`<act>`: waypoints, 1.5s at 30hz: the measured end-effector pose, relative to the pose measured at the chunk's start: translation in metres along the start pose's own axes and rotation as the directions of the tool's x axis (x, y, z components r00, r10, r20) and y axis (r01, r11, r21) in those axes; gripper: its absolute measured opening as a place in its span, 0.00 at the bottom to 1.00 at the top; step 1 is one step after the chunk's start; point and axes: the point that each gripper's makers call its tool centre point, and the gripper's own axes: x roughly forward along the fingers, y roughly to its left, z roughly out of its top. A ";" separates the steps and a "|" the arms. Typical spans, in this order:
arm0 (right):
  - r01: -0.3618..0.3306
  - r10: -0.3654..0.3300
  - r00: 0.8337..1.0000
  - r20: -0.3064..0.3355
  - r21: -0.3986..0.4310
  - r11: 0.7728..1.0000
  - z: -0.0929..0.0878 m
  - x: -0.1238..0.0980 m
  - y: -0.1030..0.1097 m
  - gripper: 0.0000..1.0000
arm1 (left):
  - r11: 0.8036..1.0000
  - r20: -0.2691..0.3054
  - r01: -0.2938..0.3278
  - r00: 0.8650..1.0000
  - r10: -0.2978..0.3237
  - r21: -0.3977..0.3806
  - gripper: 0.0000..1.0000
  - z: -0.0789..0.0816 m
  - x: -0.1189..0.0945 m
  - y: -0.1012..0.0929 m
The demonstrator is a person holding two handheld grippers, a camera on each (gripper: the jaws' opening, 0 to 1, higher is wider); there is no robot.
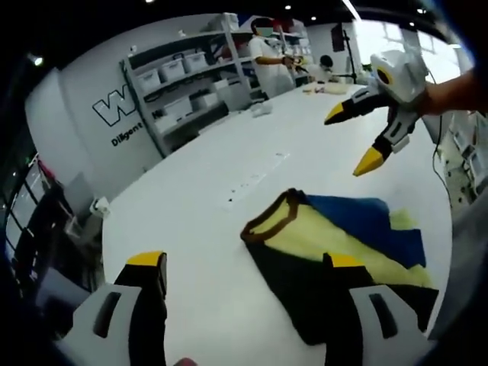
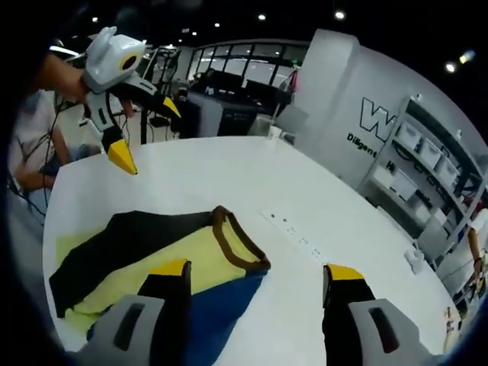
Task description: Fold the garment on the visible template until the final outline fits inside the template.
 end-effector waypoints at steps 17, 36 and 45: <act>-0.025 0.024 0.998 0.066 0.017 1.000 0.006 -0.023 0.025 0.89 | 0.998 0.010 -0.015 1.000 0.015 -0.055 0.99 -0.010 -0.030 -0.017; -0.096 0.099 0.993 0.058 -0.050 0.994 -0.028 -0.046 0.073 0.80 | 0.991 0.030 0.124 0.992 -0.125 0.043 0.92 -0.035 -0.054 -0.090; -0.129 0.132 0.990 0.045 -0.065 0.990 -0.047 -0.056 0.094 0.66 | 0.968 -0.007 0.218 0.976 -0.219 0.127 0.86 -0.057 -0.060 -0.134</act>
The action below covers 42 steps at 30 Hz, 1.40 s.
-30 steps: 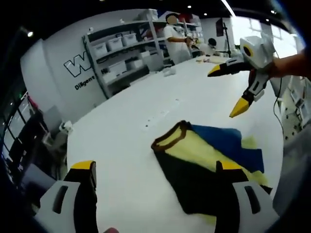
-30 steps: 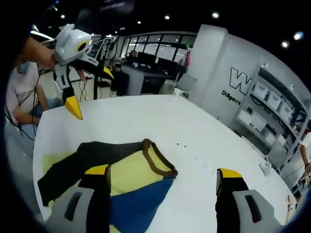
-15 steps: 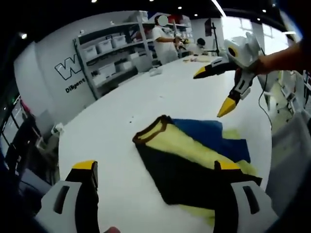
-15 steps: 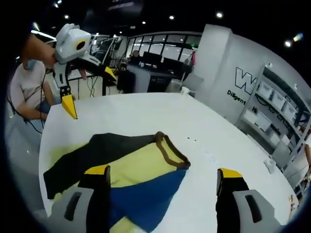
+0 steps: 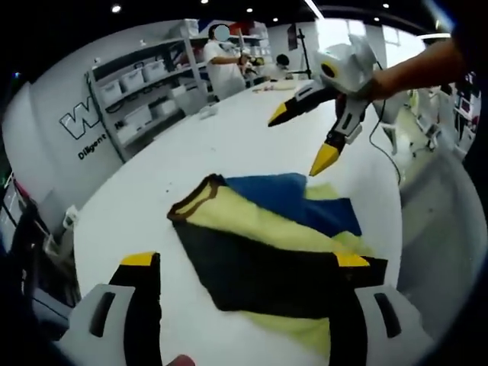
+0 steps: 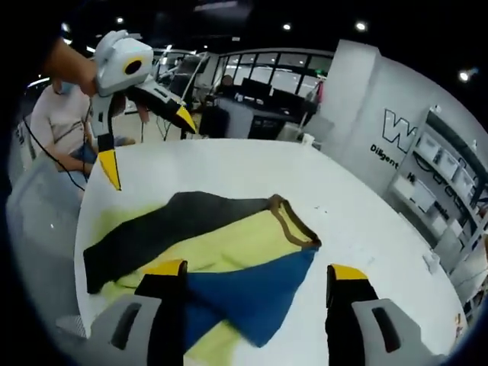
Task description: Fold the garment on the visible template until the final outline fits inside the template.
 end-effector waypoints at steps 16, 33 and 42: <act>-0.077 0.077 0.997 -0.018 0.006 0.997 -0.025 -0.013 0.043 0.54 | 0.995 -0.005 0.090 0.996 -0.090 0.037 0.78 -0.012 -0.002 -0.046; -0.126 0.137 0.985 -0.106 0.107 0.986 -0.049 -0.015 0.073 0.24 | 0.974 0.007 0.223 0.975 -0.223 0.045 0.68 -0.022 0.010 -0.112; -0.140 0.149 0.982 -0.113 0.083 0.987 -0.061 -0.018 0.084 0.20 | 0.951 -0.006 0.303 0.953 -0.303 0.057 0.65 -0.034 0.015 -0.149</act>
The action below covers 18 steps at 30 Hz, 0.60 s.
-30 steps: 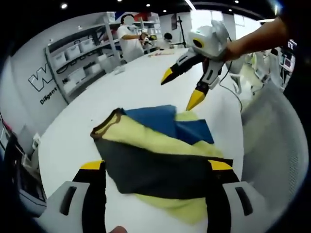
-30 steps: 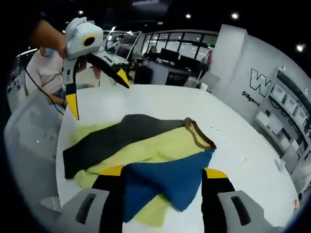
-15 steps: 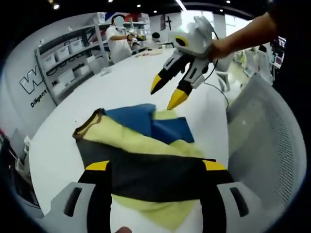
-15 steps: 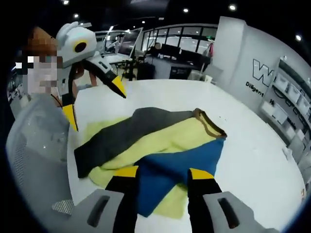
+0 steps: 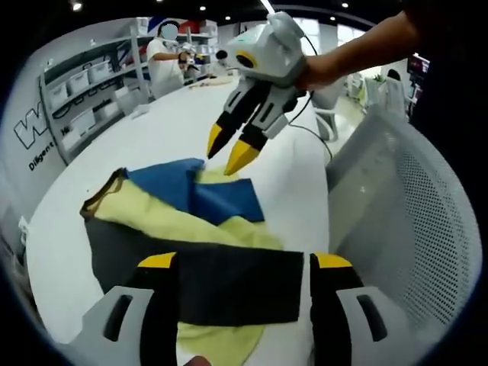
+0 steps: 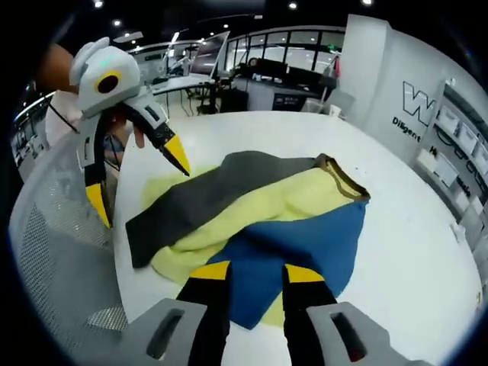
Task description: Fold the garment on the visible template until the final outline fits inside the template.
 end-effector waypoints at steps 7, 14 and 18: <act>-0.017 0.017 1.000 0.002 -0.011 1.000 -0.004 0.003 0.010 0.23 | 0.999 -0.015 0.038 0.999 -0.037 0.019 0.59 -0.006 0.008 -0.015; -0.073 0.073 0.997 0.000 -0.034 0.997 -0.009 0.010 0.028 0.23 | 0.997 -0.014 0.080 0.997 -0.080 0.019 0.46 -0.007 0.017 -0.029; -0.118 0.116 0.993 -0.025 -0.078 0.990 -0.018 0.013 0.043 0.24 | 0.992 -0.039 0.123 0.992 -0.121 0.040 0.35 -0.013 0.026 -0.041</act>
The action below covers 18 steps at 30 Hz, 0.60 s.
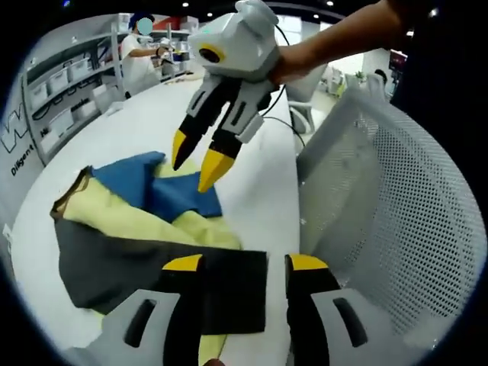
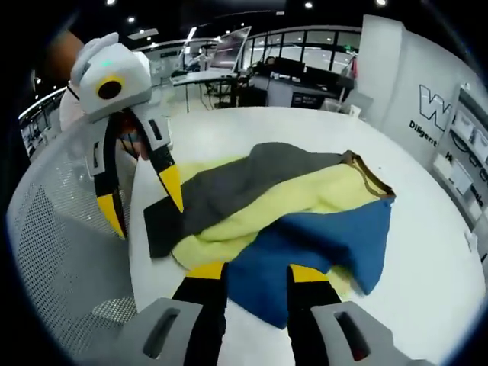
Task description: Fold the garment on the visible template until the final outline fits inside the template.
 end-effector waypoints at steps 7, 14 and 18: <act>-0.038 0.037 0.999 -0.028 -0.047 0.998 -0.011 0.006 0.016 0.26 | 0.999 -0.035 0.028 0.999 -0.028 0.021 0.33 -0.004 0.014 -0.009; -0.062 0.058 0.997 -0.057 -0.074 0.995 -0.016 0.013 0.021 0.25 | 0.997 -0.077 0.044 0.996 -0.040 0.056 0.27 -0.014 0.024 -0.010; -0.065 0.060 0.996 -0.064 -0.084 0.994 -0.018 0.016 0.023 0.23 | 0.998 -0.084 0.035 0.996 -0.031 0.047 0.21 -0.017 0.025 -0.008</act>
